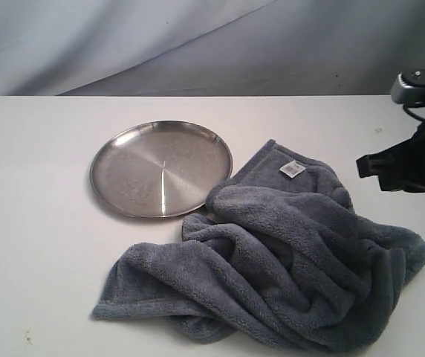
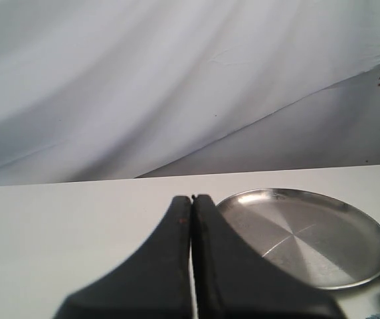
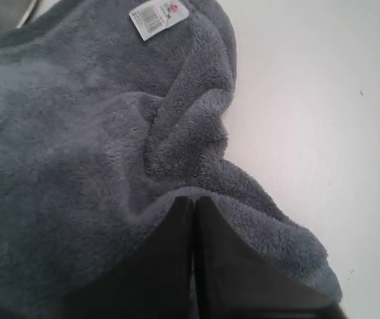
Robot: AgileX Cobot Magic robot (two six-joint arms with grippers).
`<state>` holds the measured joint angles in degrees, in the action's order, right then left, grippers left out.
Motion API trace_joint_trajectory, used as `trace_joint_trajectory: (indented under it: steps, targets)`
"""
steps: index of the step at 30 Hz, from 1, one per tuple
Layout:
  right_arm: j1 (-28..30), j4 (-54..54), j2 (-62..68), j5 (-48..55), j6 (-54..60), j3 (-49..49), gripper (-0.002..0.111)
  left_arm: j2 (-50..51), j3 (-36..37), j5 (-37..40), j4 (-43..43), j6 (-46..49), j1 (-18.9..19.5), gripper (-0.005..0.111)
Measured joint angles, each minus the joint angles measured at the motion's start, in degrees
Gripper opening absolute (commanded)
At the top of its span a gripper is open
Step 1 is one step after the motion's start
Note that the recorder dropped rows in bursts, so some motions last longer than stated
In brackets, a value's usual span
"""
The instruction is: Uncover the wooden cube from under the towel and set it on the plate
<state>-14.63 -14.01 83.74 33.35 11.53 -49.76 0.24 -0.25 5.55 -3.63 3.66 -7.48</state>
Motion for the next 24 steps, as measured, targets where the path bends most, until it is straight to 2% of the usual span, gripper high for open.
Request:
trace_joint_trajectory:
  steps: [4, 9, 16, 24]
  targets:
    - [-0.71, -0.43, 4.55, -4.23, 0.1, 0.0, 0.0, 0.0, 0.0, 0.0, 0.0, 0.0, 0.0, 0.0]
    - [-5.06, -0.56, 7.35, -7.24, 0.1, -2.76, 0.0, 0.0, 0.0, 0.0, 0.0, 0.0, 0.0, 0.0]
    - [-12.85, -0.65, 12.93, -6.52, 0.1, -12.25, 0.0, 0.0, 0.0, 0.0, 0.0, 0.0, 0.0, 0.0]
    - [-22.94, -0.88, 13.96, -3.59, 0.26, -13.3, 0.0, 0.0, 0.0, 0.0, 0.0, 0.0, 0.0, 0.0]
